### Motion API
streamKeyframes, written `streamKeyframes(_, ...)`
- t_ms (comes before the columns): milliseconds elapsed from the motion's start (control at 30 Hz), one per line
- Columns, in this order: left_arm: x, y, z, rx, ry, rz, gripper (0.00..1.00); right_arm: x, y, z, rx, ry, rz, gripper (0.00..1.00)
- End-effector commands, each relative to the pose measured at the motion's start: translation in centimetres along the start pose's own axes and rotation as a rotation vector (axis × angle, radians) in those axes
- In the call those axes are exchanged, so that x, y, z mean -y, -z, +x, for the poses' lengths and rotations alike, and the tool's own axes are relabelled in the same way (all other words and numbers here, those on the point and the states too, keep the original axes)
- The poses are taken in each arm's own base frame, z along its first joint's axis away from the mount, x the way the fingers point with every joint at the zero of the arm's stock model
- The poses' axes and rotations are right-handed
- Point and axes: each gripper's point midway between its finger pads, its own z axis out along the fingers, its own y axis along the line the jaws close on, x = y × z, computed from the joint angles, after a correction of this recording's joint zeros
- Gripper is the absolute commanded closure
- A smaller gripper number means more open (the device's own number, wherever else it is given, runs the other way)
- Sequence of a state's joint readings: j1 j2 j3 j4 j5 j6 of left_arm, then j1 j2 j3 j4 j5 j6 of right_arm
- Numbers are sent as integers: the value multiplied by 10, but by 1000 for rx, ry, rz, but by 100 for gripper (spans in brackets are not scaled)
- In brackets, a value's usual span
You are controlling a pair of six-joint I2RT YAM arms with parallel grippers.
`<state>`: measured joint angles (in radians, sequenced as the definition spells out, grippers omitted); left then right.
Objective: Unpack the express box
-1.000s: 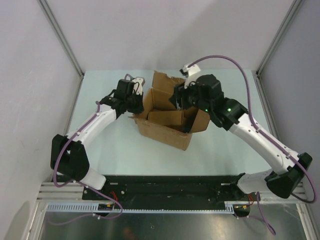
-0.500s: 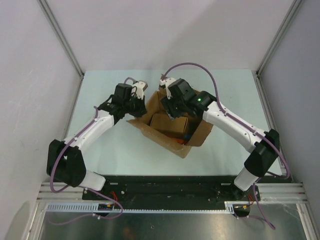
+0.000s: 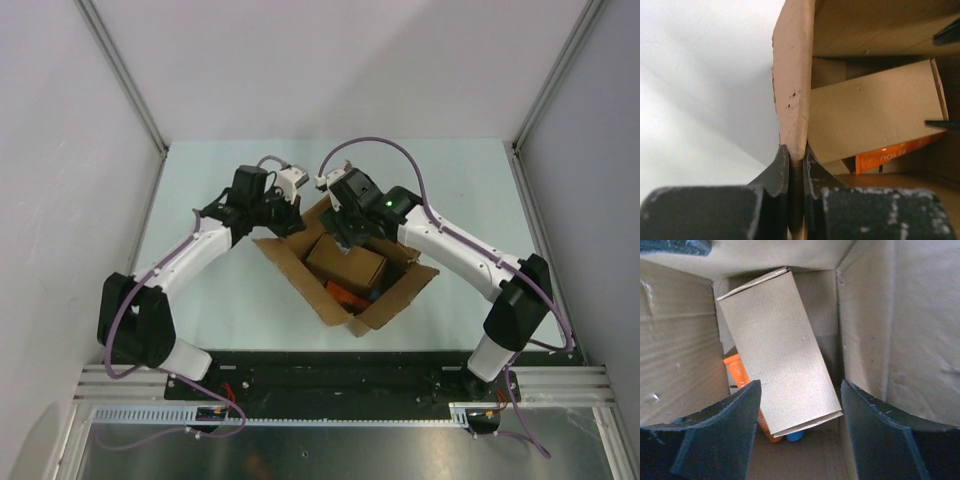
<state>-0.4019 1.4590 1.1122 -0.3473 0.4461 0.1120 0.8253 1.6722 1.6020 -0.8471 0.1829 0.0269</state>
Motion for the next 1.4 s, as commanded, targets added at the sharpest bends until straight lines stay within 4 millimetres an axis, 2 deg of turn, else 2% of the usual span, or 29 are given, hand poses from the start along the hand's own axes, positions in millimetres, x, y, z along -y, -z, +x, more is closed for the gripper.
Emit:
streamKeyframes(0,29,-6,-36,79,-76,200,100,1,-7,16,-63,34,-43,27)
streamKeyframes(67,33,-10,-39,77,-59,235,100,0,-12,15,-62,4,-73,26)
streamKeyframes(200,29,-18,-40,63,-24,225,100,14,-37,23,-97,-33,-60,25)
streamKeyframes(267,25,-19,-41,61,1,204,99,15,-46,24,-100,-66,-65,26)
streamKeyframes(400,22,-16,-49,77,-6,181,78,18,-63,31,-135,-90,-65,25)
streamKeyframes(467,22,-11,-57,98,-21,171,72,20,-71,42,-176,-107,-65,24)
streamKeyframes(500,24,-10,-58,102,-26,174,65,21,-74,45,-184,-114,-65,23)
streamKeyframes(633,23,-6,-64,117,-49,165,57,27,-83,54,-209,-141,-60,22)
streamKeyframes(700,21,-7,-64,115,-52,158,56,27,-85,57,-213,-132,-68,22)
streamKeyframes(900,16,-10,-58,100,-65,137,63,15,-83,61,-217,-101,-124,22)
streamKeyframes(1000,14,-11,-54,87,-68,128,67,21,-80,56,-189,-58,-44,23)
streamKeyframes(1033,13,-11,-51,78,-66,121,68,31,-80,53,-173,-46,29,23)
streamKeyframes(1100,10,-12,-46,65,-64,111,74,33,-78,47,-144,-24,85,23)
streamKeyframes(1133,11,-12,-43,56,-60,117,76,46,-76,39,-109,-16,171,23)
streamKeyframes(1233,10,-15,-38,44,-55,117,90,57,-74,30,-73,32,227,22)
streamKeyframes(1267,11,-16,-37,40,-55,119,100,58,-77,32,-81,27,216,22)
streamKeyframes(1367,7,-17,-36,36,-69,102,100,64,-86,45,-121,1,192,23)
